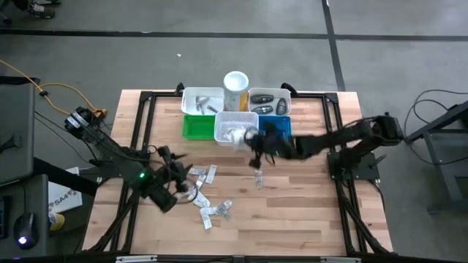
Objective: Pick & Place Travel size toiletries
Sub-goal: Put the white cotton pack into the bottom white bin, then put the white bandage into the green bin
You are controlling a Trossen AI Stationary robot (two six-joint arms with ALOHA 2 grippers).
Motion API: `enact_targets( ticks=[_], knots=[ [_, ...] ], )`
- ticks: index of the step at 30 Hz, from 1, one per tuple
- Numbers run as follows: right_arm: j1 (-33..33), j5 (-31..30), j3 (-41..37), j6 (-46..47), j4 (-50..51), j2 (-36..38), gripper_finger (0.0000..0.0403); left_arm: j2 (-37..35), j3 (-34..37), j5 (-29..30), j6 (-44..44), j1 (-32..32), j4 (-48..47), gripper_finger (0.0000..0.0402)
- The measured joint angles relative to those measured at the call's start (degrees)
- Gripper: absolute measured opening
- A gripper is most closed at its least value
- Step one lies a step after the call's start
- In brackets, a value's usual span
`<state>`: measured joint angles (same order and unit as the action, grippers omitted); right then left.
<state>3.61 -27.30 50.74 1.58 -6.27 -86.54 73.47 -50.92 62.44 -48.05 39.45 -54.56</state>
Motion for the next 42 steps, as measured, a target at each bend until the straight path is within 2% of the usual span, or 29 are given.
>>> enact_targets(
  ticks=[7, 12, 20, 24, 27, 31, 36, 42],
  knots=[
    [-15.1, 11.1, 0.0, -4.1, 3.5, -1.9, 0.0004, 0.0, 0.0, -2.5, 5.2, -11.3, -0.7, 0.02],
    [-19.6, 19.1, 0.0, -4.4, 3.5, -5.2, 0.0029, 0.0, 0.0, -4.0, 7.8, -16.4, -0.5, 0.02],
    [-19.5, 20.0, 0.0, -2.1, 3.5, -6.0, 0.0133, 0.0, 0.0, -5.2, 7.3, -20.6, 0.0, 0.02],
    [-19.5, 20.6, 0.1, -1.2, 9.5, -2.4, 0.0193, 0.0, 0.0, -5.3, 7.1, -20.7, 0.6, 0.02],
    [-19.3, 23.8, 0.0, -1.2, 17.2, 1.3, 0.0224, 0.0, 0.0, -5.5, 5.9, -20.7, 0.4, 0.02],
    [-17.7, 29.9, 0.0, 0.3, 26.2, 5.2, 0.0239, 0.0, 0.0, -6.1, 5.4, -20.7, 0.4, 0.02],
    [-14.1, 34.0, 0.0, 13.0, 36.3, 6.6, 0.0235, 0.0, 0.0, -6.1, 5.3, -20.7, 1.2, 0.02],
    [-6.4, 36.6, -4.8, 30.3, 31.8, 6.4, 0.0228, 0.0, 0.0, -2.4, 10.1, -21.2, 5.0, 0.02]
  ],
)
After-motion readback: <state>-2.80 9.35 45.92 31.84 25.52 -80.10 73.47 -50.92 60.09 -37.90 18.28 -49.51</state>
